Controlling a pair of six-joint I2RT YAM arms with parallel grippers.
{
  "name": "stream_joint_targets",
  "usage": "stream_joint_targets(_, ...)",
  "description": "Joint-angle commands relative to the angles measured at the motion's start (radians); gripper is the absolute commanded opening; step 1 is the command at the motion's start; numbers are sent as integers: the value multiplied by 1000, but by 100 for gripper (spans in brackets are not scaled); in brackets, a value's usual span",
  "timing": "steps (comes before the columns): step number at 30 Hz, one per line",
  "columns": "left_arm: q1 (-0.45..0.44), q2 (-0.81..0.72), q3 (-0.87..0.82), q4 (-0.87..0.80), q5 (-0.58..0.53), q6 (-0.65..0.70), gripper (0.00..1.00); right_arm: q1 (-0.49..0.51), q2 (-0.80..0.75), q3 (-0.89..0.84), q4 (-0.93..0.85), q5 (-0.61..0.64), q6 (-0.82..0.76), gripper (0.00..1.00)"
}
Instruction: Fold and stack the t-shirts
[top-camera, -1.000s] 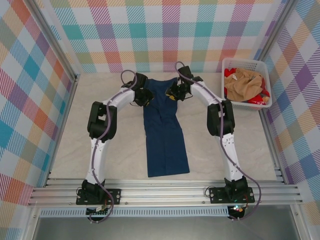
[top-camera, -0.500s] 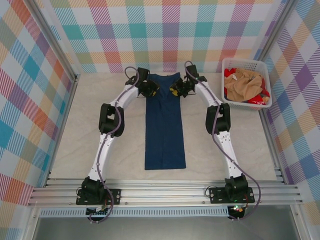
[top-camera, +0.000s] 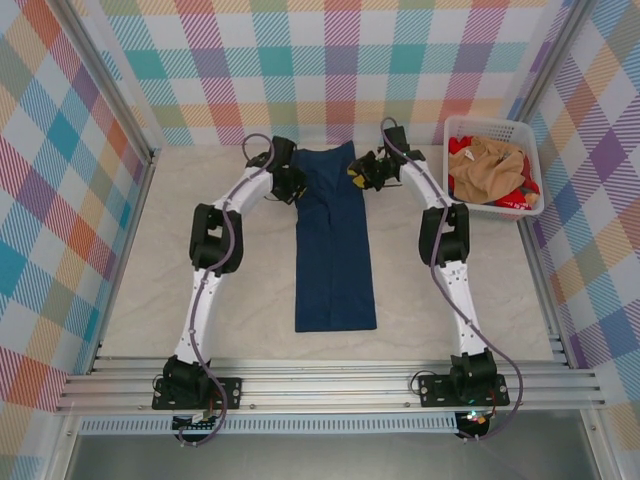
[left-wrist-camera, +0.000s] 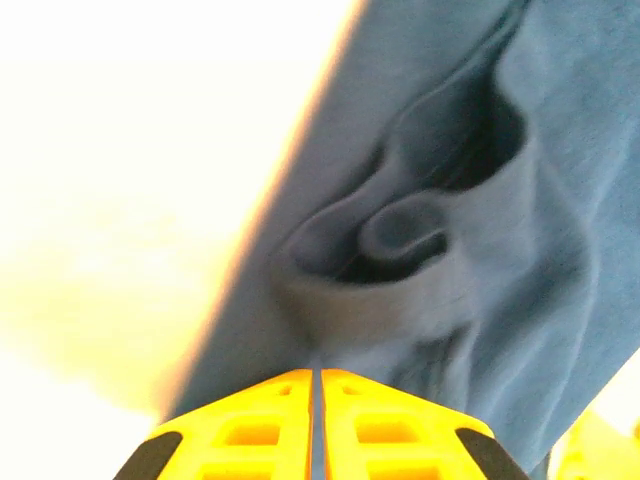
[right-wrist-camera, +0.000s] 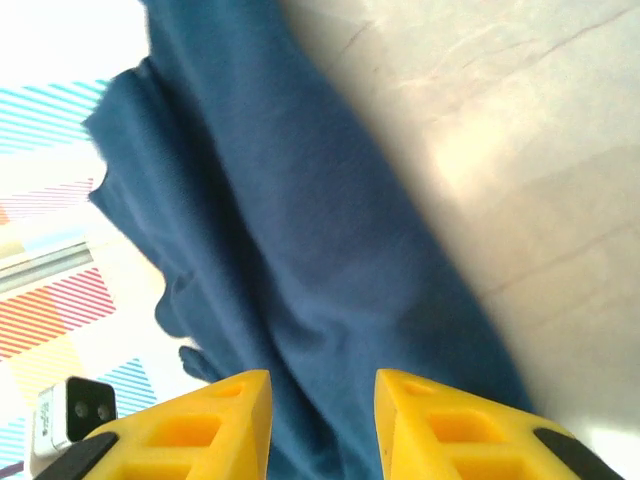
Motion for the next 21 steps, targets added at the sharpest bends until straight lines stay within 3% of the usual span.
stream_joint_targets(1, 8, -146, -62, -39, -80, 16, 9, 8, -164, -25, -27, 39, -77, 34)
stream_joint_targets(3, 8, -185, -91, -33, -81, 25, 12, 12, -232, -90, -26, 54, -94, 34)
stream_joint_targets(5, 7, -228, -119, -37, -91, 47, 23, 16, -311, -200, -3, 65, -95, 33)
stream_joint_targets(9, -5, -347, -231, -102, -101, 74, 25, 28, -547, -556, 55, 126, -93, 32)
stream_joint_targets(14, -90, -618, -663, -62, 53, 131, 30, 55, -887, -1049, 6, 180, -98, 33)
stream_joint_targets(17, -201, -774, -923, -66, 156, 241, 33, 100, -1049, -1292, -98, 154, -162, 33)
stream_joint_targets(21, -349, -963, -1219, -53, 250, 247, 40, 192, -1240, -1563, -202, 127, -252, 36)
